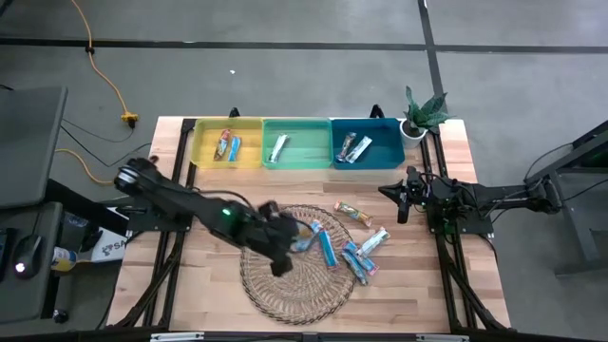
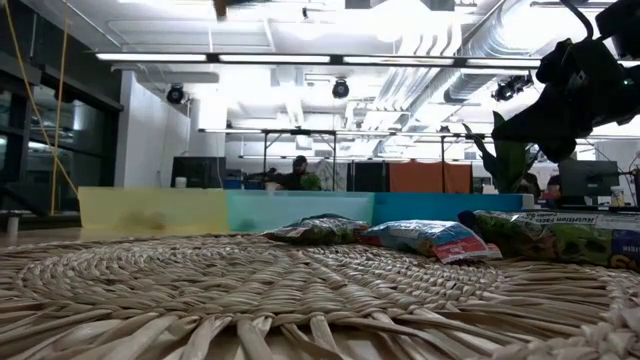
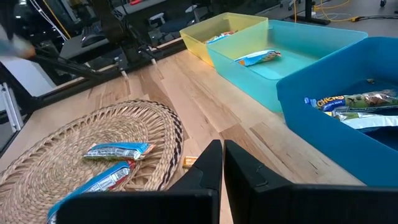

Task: Pick and place Granola Bars by type
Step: Put the yellow granola bar into the green bin

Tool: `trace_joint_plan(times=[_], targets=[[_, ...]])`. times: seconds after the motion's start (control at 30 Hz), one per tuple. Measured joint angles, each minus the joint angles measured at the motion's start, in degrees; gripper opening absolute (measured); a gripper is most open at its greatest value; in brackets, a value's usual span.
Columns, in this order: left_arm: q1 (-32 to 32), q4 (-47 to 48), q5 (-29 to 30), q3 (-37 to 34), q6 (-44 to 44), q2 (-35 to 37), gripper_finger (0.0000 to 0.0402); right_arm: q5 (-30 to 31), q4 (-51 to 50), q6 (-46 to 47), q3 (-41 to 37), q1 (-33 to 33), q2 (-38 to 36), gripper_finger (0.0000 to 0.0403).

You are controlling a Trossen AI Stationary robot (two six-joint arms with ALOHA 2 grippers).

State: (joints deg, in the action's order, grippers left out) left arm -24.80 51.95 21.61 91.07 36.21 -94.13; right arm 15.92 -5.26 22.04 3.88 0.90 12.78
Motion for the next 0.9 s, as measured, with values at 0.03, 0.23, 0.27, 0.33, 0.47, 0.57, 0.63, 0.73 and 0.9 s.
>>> trace_joint_plan(times=[0.03, 0.23, 0.27, 0.33, 0.47, 0.57, 0.63, 0.73, 0.9], targets=[[-0.04, 0.08, 0.99, 0.00, -0.12, 1.66, 0.0056, 0.00, 0.00, 0.01, 0.02, -0.01, -0.01, 0.0000], [-0.36, -2.90, 7.94, 0.02, -3.70, 10.98, 0.0056, 0.00, 0.09, -0.01, 0.04, -0.01, 0.00, 0.0000], [-0.39, -4.10, 9.00, 0.02, -4.99, 12.21, 0.0056, 0.00, -0.06, -0.01, 0.04, -0.01, -0.04, 0.0000], [-0.36, -8.70, 9.70, 0.04, -8.43, 14.45, 0.0056, 0.00, -0.01, 0.00, 0.04, 0.01, -0.02, 0.0000], [-0.42, -16.80, 10.22, 0.09, -15.65, 17.35, 0.0056, 0.00, -0.04, -0.01, 0.04, -0.01, -0.07, 0.0000], [-0.35, -18.91, 10.52, 0.09, -18.14, 18.07, 0.0056, -0.01, -0.05, 0.01, 0.04, -0.01, 0.09, 0.0000], [-0.33, -20.72, 11.86, 0.05, -19.92, 18.28, 0.0056, 0.00, 0.07, 0.00, 0.04, 0.00, 0.28, 0.0000], [-0.10, -26.77, 15.13, 0.00, -24.77, 18.51, 0.0056, 0.00, 0.00, 0.00, 0.04, -0.01, 0.35, 0.0000], [3.36, -36.48, 13.10, 0.02, -31.52, 18.54, 0.0056, 0.00, -0.02, 0.01, 0.04, 0.00, 0.37, 0.0000]])
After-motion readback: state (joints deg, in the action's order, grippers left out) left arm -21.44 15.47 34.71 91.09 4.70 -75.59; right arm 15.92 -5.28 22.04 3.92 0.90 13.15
